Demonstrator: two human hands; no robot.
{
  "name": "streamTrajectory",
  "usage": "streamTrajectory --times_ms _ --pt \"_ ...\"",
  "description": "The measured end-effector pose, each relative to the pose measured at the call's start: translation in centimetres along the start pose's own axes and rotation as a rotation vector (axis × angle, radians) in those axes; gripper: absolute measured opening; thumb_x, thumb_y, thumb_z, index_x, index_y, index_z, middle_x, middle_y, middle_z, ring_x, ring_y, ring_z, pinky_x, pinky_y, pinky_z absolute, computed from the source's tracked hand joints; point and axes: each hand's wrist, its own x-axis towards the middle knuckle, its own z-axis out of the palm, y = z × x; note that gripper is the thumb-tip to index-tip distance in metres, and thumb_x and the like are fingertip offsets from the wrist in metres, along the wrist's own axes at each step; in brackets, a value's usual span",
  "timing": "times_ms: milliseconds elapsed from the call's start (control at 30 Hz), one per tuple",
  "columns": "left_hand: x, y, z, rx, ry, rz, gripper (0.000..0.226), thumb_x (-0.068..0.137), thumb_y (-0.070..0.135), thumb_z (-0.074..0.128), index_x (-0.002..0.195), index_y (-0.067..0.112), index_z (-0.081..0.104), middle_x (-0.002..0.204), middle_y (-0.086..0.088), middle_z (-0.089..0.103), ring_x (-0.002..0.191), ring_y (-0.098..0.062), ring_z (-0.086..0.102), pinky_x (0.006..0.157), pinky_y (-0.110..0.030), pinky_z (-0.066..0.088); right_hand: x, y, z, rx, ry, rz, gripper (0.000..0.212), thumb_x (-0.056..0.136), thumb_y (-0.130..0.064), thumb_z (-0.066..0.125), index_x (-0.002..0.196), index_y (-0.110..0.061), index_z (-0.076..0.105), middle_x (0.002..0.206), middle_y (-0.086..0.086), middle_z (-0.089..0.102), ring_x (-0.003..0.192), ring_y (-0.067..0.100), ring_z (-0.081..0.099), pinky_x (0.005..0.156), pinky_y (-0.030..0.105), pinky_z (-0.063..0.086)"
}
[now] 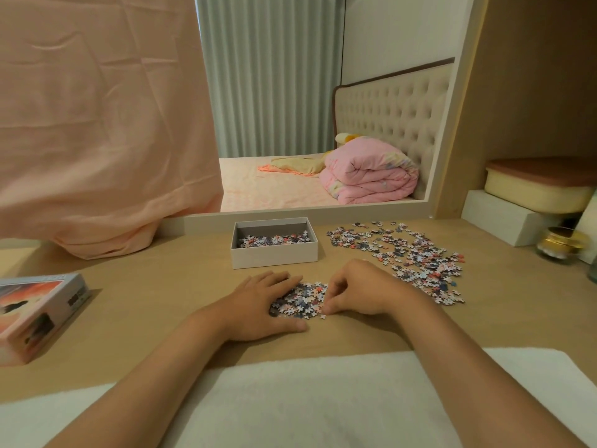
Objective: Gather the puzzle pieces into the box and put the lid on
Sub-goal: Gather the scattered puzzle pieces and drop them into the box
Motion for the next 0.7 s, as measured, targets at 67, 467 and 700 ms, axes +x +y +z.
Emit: streamTrajectory --times_ms 67,467,700 --pt "0.4 0.5 0.2 -0.039 0.059 0.021 0.083 0.081 0.075 0.048 0.152 0.045 0.019 0.161 0.012 0.018 0.148 -0.012 0.012 0.12 -0.032 0.01 0.4 -0.2 0.6 -0.014 0.151 -0.034 0.017 0.076 -0.043 0.082 0.089 -0.033 0.075 0.096 -0.012 0.069 0.094 0.008 0.062 0.085 0.034 0.053" --pt "-1.7 -4.5 -3.3 -0.015 -0.064 -0.246 0.091 0.08 0.072 0.052 0.154 0.039 0.011 0.163 0.011 0.013 0.149 -0.018 0.008 0.119 -0.049 0.018 2.0 -2.0 5.9 -0.333 -0.04 -0.126 0.078 0.095 -0.072 0.023 0.158 -0.035 -0.005 0.166 0.002 -0.013 0.152 0.018 -0.015 0.123 0.044 -0.004" --pt "-3.8 -5.9 -6.3 -0.058 -0.143 -0.342 0.089 0.072 0.063 0.072 0.148 0.043 0.029 0.137 0.007 0.044 0.128 -0.021 0.042 0.106 -0.04 0.039 3.1 -3.5 6.1 -0.178 -0.025 -0.268 0.072 0.098 -0.063 0.035 0.158 -0.036 0.007 0.167 -0.007 -0.001 0.153 0.011 -0.006 0.124 0.036 0.003"
